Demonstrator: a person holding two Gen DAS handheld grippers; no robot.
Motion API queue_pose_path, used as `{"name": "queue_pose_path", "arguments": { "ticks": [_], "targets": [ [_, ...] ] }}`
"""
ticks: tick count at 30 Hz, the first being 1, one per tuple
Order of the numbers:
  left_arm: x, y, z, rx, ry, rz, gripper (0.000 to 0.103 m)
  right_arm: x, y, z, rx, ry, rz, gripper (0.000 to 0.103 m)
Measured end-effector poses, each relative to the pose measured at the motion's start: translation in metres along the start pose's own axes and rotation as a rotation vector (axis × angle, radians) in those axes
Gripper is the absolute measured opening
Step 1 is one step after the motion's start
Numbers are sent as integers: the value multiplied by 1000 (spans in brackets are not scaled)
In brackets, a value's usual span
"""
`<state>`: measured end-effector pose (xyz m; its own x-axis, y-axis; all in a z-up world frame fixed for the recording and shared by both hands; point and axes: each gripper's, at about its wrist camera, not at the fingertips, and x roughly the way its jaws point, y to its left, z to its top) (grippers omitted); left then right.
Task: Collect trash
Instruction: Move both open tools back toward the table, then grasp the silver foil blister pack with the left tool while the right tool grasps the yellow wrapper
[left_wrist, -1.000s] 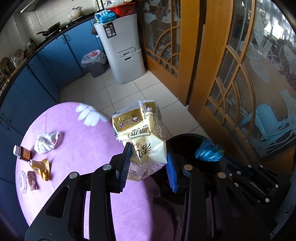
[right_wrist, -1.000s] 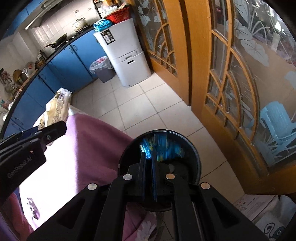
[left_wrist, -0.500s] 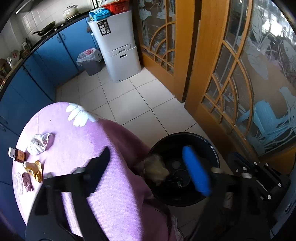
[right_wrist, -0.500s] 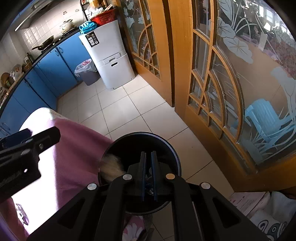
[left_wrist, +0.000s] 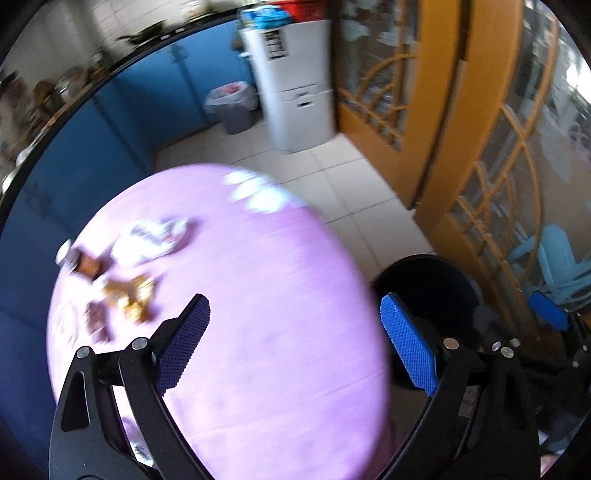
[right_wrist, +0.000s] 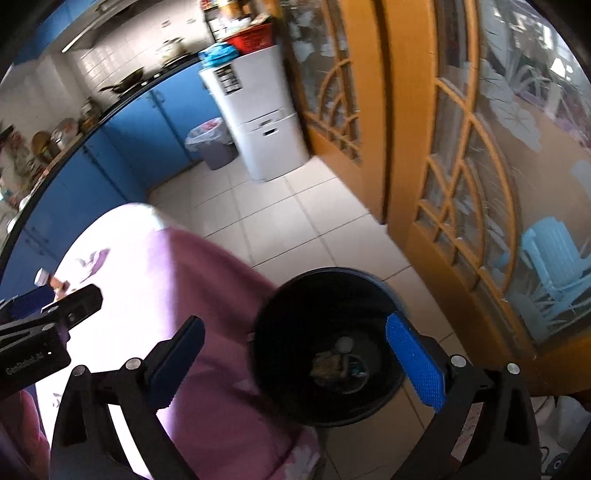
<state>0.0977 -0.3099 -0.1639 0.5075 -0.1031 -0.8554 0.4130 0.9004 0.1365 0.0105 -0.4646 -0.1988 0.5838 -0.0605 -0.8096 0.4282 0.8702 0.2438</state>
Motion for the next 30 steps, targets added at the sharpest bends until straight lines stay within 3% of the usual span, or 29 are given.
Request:
{"name": "queue_pose_path", "arguments": {
  "ticks": [7,11,17,24,30],
  "targets": [
    [-14,101,-61,-194,76,112,93,-2,67,-13,-128,20,59,96],
    [-14,148,-107,-280,185,106,93,-4,108,-24,-199,32,92,96],
    [-10,174,-153,-348,286,52,93,-15,167,-49,-311,37,118,96],
    [-4,180,-174,-349,307,-17,92,-23,200,-81,-372,65,101,96],
    [8,187,-171,-324,272,2,92,-22,210,-87,-387,72,63,96]
  ]
}}
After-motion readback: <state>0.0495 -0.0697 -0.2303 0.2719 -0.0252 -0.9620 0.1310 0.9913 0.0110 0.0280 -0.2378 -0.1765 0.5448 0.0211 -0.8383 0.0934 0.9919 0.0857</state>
